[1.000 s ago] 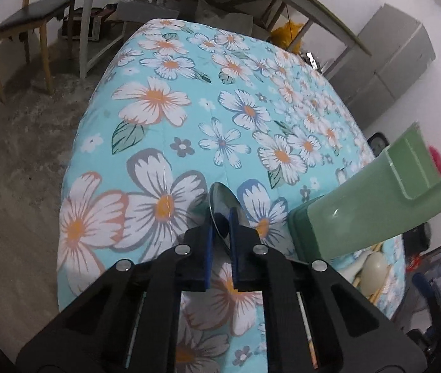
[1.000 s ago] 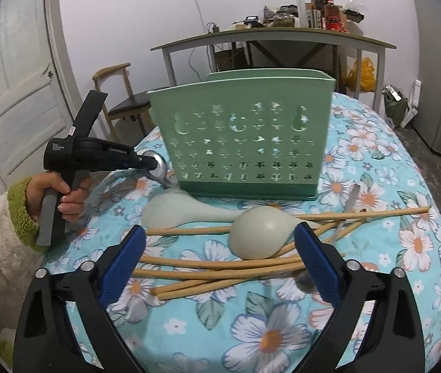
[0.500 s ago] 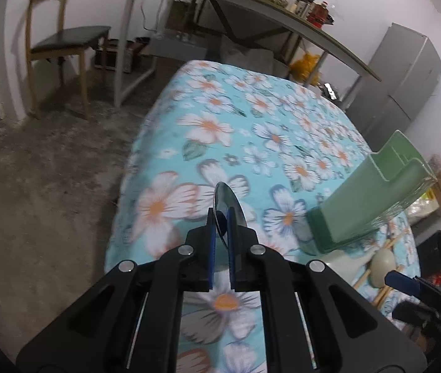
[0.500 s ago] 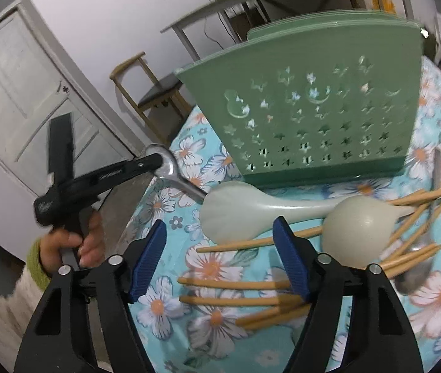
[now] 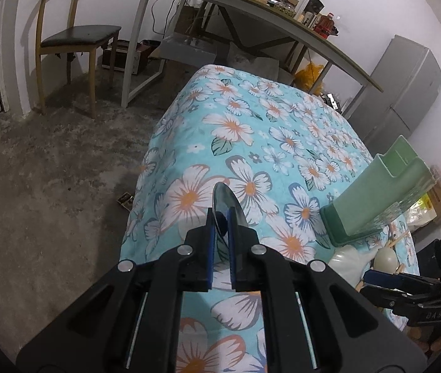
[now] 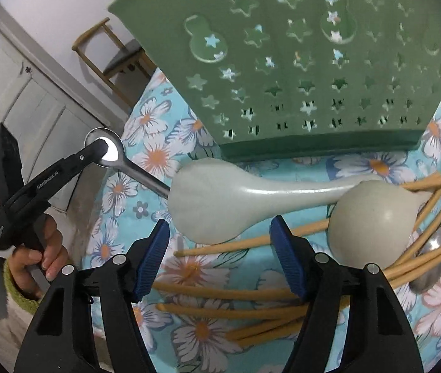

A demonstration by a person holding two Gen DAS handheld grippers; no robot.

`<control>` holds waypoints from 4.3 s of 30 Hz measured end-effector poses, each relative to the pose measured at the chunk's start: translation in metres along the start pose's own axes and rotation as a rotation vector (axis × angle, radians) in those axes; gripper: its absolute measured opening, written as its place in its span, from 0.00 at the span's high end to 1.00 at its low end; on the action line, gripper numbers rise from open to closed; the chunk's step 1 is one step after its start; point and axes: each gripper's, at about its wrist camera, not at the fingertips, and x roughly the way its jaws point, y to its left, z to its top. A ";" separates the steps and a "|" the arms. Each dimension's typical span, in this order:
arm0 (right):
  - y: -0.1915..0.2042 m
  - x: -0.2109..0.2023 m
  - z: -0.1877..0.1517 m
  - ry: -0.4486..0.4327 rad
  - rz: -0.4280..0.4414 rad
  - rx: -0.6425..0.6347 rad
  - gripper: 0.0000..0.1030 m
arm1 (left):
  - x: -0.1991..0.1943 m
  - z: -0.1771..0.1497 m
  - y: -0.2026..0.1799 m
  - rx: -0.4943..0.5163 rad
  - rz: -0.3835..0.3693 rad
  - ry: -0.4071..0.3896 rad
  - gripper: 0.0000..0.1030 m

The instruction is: Organize utensils

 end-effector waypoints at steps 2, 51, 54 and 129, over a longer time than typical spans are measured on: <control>0.001 0.003 0.004 0.018 -0.010 0.018 0.33 | 0.001 0.000 0.001 -0.001 -0.003 0.000 0.93; 0.132 0.063 -0.066 -0.157 -0.712 -1.370 0.41 | 0.000 0.002 0.006 -0.006 0.021 -0.033 0.93; 0.136 0.061 -0.067 -0.199 -0.726 -1.339 0.41 | 0.000 0.001 0.007 -0.005 0.022 -0.035 0.93; -0.025 -0.280 0.023 -0.994 -0.277 -0.265 0.97 | -0.024 0.083 -0.210 0.462 0.088 -0.296 0.97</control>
